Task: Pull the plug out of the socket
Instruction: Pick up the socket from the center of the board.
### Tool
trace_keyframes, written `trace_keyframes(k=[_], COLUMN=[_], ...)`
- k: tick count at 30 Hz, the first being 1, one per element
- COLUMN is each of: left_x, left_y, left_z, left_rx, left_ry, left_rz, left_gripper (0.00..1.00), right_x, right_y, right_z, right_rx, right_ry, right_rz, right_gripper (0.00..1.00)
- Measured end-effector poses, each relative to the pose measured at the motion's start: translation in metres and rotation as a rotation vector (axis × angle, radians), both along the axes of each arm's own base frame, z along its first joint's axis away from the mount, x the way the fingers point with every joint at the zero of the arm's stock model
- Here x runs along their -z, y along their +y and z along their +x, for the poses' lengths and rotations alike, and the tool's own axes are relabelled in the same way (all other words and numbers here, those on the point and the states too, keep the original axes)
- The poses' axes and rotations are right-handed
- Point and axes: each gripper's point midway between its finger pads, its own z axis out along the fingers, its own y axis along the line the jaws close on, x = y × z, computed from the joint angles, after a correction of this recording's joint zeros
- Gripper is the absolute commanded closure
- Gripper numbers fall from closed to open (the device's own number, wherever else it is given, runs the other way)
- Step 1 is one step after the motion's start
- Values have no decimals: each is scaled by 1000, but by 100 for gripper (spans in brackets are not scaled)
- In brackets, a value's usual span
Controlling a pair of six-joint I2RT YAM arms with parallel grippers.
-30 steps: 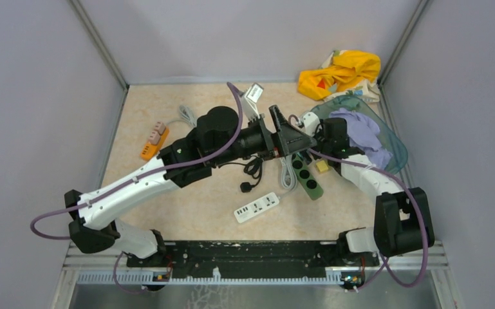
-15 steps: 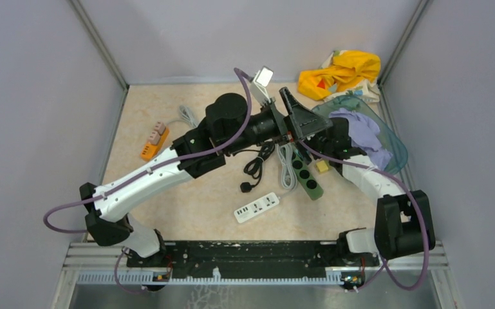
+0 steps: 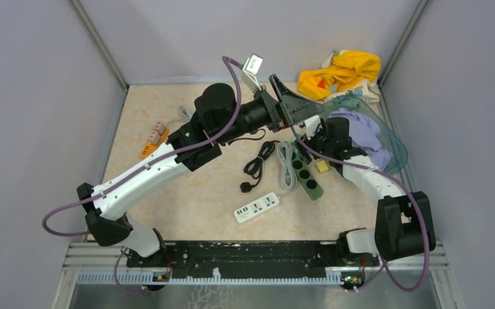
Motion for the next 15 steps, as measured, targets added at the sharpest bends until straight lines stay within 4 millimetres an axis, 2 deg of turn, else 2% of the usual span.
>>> trace_keyframes(k=[9, 15], left_x=[2, -28], left_y=[16, 26], left_z=[34, 34], left_rx=[-42, -73], left_ry=[-3, -61], left_rz=[16, -19], left_gripper=[0, 1], right_x=[0, 0], right_y=[1, 3], right_z=[0, -1], right_rx=[-8, -18], right_ry=[0, 0], right_rz=[3, 6], right_gripper=[23, 23])
